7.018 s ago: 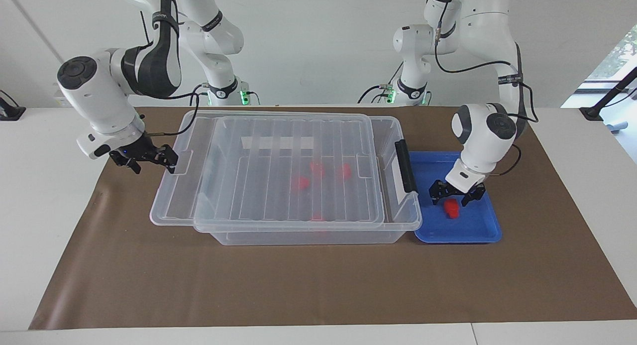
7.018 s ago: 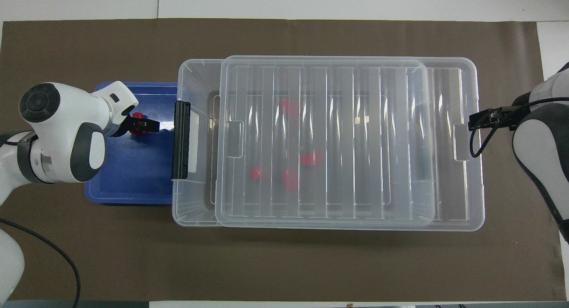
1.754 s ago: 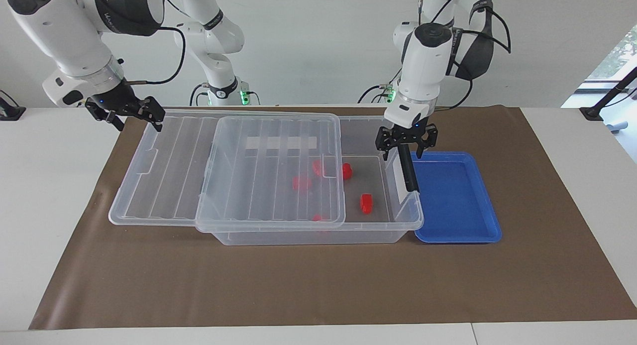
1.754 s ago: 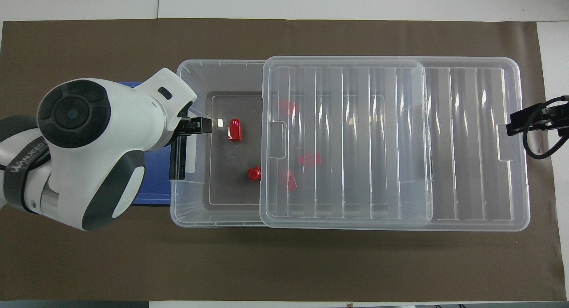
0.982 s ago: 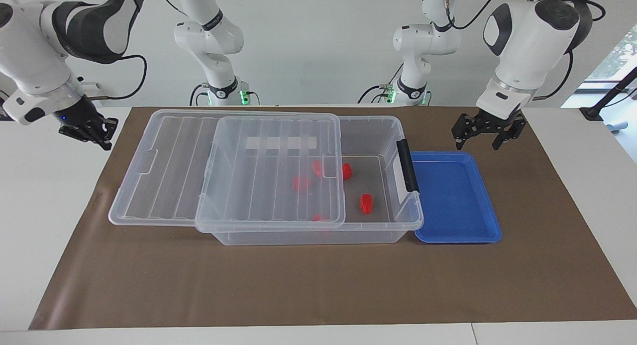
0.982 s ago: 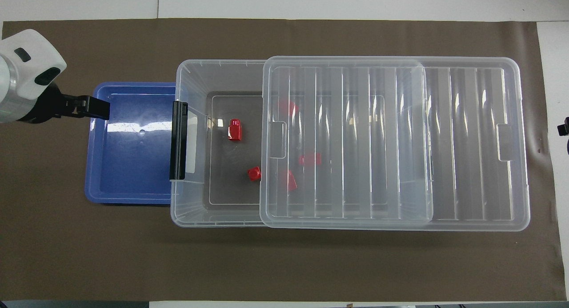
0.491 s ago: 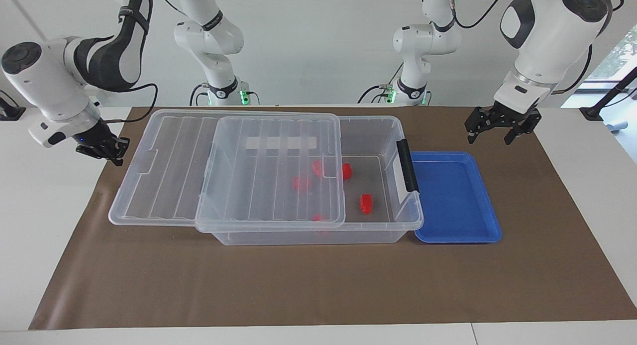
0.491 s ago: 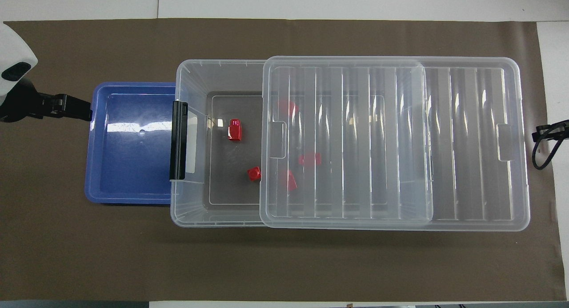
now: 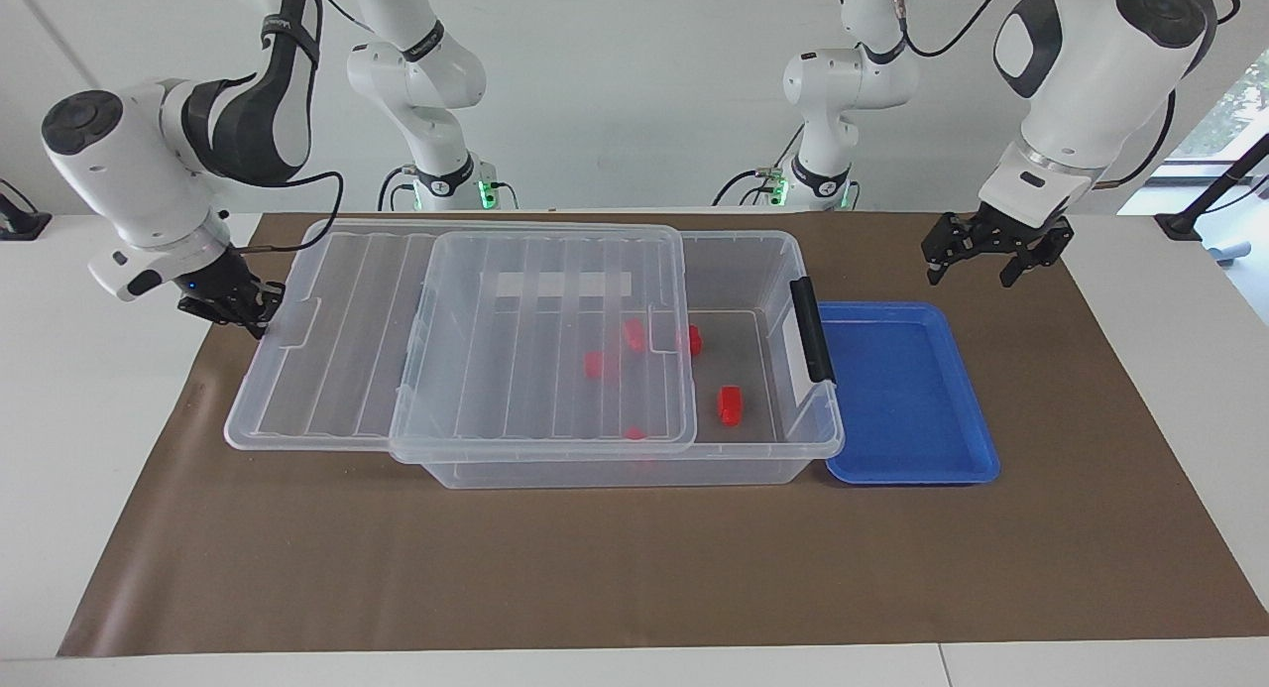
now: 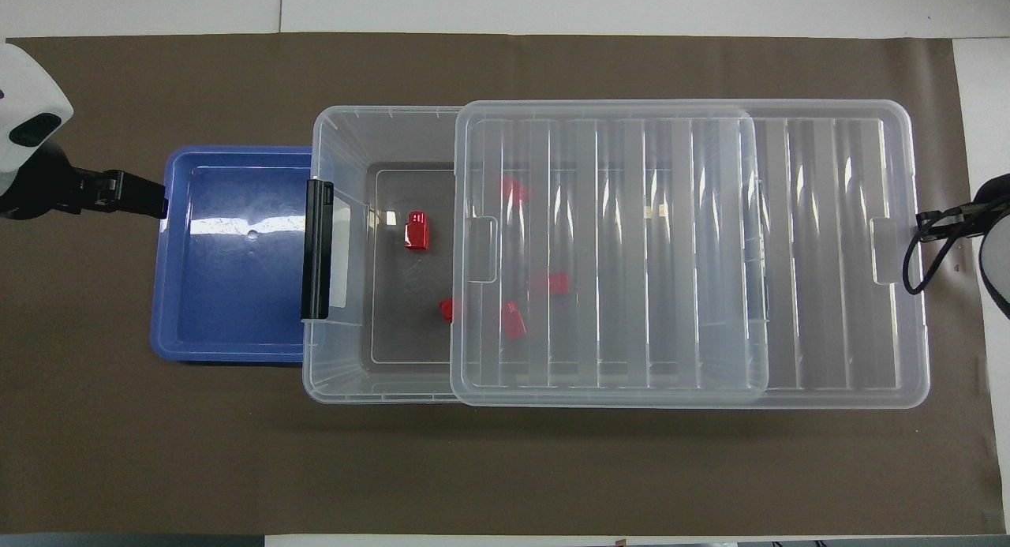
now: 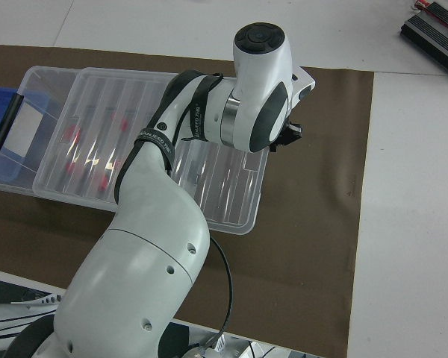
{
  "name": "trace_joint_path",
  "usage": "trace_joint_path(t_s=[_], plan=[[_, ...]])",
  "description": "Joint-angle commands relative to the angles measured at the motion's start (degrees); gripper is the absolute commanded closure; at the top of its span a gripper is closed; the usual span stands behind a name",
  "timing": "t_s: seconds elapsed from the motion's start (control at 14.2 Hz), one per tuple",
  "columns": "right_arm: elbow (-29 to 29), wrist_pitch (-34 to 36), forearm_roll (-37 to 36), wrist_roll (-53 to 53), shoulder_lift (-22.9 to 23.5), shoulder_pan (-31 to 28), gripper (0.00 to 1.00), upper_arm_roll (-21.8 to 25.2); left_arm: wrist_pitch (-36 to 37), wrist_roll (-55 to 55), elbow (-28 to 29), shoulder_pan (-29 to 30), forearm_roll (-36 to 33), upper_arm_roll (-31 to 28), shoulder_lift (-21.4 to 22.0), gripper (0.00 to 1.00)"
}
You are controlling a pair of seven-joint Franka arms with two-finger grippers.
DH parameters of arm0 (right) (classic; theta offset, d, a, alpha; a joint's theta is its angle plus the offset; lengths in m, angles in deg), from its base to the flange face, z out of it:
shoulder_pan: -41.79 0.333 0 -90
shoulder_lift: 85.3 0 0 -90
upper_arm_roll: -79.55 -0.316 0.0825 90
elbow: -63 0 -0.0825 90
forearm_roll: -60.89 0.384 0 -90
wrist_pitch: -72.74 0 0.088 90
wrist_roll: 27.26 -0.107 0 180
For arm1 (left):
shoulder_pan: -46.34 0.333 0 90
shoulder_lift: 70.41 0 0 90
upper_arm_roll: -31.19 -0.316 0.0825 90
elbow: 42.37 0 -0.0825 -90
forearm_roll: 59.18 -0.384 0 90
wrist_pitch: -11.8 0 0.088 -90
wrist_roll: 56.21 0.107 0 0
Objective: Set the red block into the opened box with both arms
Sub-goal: 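Slide the clear lid back closed over the box with the right gripper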
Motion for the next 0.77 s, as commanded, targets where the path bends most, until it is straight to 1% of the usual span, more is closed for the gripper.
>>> trace_joint_path(t_s=[0.0, 0.07, 0.42, 0.7], plan=[[1.5, -1.1, 0.0, -2.0, -0.9, -0.4, 1.0, -1.3, 0.8, 0.7, 0.2, 0.4, 1.0, 0.2, 0.4, 0.0], [1.5, -1.1, 0.3, -2.7, -1.0, -0.4, 1.0, -1.5, 0.8, 0.7, 0.3, 0.4, 1.0, 0.2, 0.4, 0.0], [1.5, -0.9, 0.5, -10.4, -1.0, -0.5, 1.0, -6.4, 0.9, 0.7, 0.3, 0.4, 1.0, 0.2, 0.4, 0.0], [1.5, -0.9, 0.6, -13.8, -1.0, -0.5, 1.0, -8.1, 0.9, 0.8, 0.3, 0.8, 0.9, 0.2, 0.4, 0.0]])
